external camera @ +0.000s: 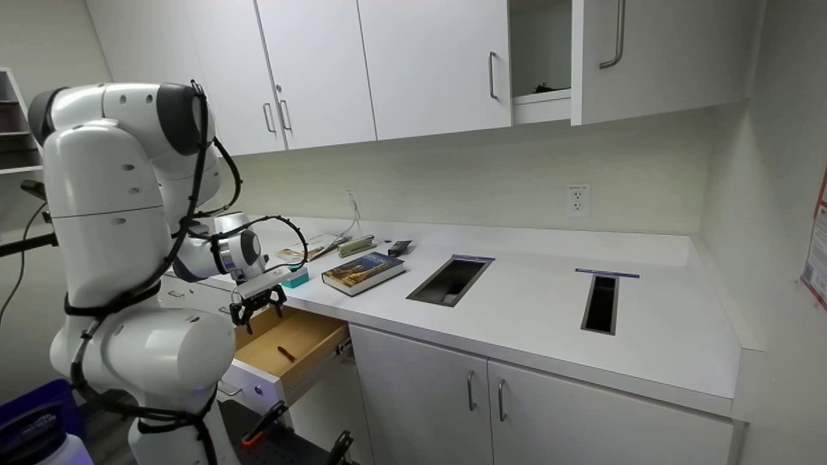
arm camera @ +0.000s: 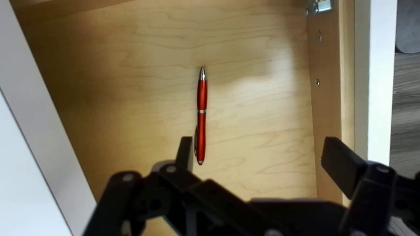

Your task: Open the drawer, take the pen out and put it on the table, the close the drawer

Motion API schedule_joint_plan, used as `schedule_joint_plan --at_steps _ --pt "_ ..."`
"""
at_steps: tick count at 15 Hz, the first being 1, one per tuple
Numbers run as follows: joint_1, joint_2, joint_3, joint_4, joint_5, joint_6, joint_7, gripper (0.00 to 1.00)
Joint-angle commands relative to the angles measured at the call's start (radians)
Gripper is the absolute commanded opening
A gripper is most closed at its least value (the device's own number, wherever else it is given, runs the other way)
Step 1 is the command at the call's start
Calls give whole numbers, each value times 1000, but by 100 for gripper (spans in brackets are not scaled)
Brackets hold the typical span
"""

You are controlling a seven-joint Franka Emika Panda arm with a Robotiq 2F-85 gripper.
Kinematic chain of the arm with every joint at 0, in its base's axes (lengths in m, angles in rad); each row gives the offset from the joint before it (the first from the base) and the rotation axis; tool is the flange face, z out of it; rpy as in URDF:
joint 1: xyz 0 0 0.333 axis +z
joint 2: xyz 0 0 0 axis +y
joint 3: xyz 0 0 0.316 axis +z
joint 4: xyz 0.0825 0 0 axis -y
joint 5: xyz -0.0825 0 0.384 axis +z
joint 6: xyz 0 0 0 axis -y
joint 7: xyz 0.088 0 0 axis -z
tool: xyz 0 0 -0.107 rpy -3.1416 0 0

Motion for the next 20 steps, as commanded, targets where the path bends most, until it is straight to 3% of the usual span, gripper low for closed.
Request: schedule_joint_plan --at_steps 1,9,20 --pt "-2 86 -24 48 -27 53 2 100" --pt "16 299 -94 152 -170 190 63 100" --pt "85 507 -135 332 -209 162 108 100"
